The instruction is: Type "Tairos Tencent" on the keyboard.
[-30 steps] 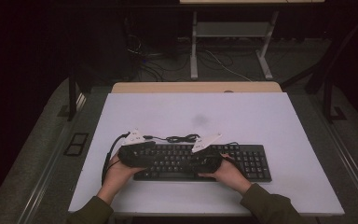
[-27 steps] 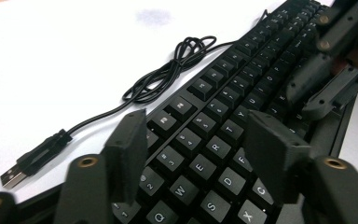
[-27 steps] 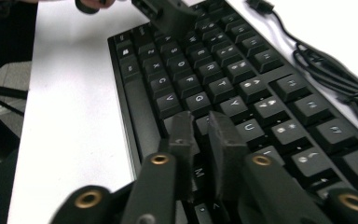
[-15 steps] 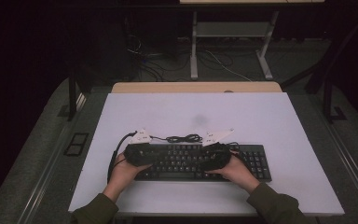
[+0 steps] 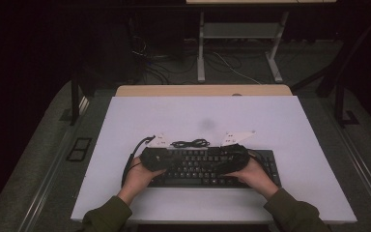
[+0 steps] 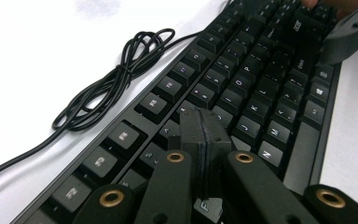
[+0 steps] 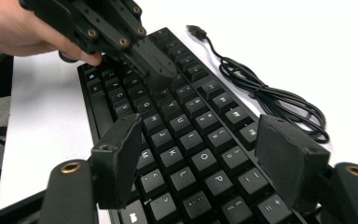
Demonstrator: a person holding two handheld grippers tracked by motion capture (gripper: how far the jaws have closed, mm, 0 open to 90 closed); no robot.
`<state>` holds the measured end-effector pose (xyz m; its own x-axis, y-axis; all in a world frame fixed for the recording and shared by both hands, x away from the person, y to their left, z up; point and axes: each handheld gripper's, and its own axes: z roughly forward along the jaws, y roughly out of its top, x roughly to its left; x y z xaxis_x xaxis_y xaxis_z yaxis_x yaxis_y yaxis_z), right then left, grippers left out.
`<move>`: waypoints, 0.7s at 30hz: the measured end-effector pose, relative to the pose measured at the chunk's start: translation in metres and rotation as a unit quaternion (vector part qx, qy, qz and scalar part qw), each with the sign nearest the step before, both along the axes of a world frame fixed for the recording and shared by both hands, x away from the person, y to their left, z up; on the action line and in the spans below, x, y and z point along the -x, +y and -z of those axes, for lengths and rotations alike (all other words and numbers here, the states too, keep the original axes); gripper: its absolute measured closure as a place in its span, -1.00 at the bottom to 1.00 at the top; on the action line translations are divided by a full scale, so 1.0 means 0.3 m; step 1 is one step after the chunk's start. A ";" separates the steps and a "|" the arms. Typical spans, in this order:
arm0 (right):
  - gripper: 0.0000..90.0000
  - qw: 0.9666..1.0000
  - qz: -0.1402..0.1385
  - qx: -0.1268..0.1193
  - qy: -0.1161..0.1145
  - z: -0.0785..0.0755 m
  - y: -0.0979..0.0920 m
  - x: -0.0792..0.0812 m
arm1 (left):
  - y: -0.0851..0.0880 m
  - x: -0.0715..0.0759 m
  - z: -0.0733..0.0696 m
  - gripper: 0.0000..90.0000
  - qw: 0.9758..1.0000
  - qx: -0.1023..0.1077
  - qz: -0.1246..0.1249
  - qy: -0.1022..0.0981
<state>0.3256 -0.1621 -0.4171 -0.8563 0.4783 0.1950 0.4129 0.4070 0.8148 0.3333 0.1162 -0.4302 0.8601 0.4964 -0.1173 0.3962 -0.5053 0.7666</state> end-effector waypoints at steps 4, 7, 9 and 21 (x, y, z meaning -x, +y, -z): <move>-0.34 1.000 0.002 -0.003 -0.002 -0.001 -0.012 0.000 | 0.000 0.002 0.002 0.98 1.000 -0.007 0.002 -0.003; -0.35 1.000 0.002 -0.001 -0.001 -0.001 -0.015 0.000 | 0.002 0.003 0.006 0.99 1.000 -0.012 0.001 -0.002; -0.35 1.000 0.001 0.002 -0.001 -0.002 -0.015 -0.001 | 0.003 0.004 0.010 0.98 1.000 -0.012 -0.001 -0.002; -0.36 1.000 0.001 0.002 -0.003 -0.002 -0.012 0.001 | 0.005 0.002 0.020 0.99 1.000 -0.017 0.001 -0.002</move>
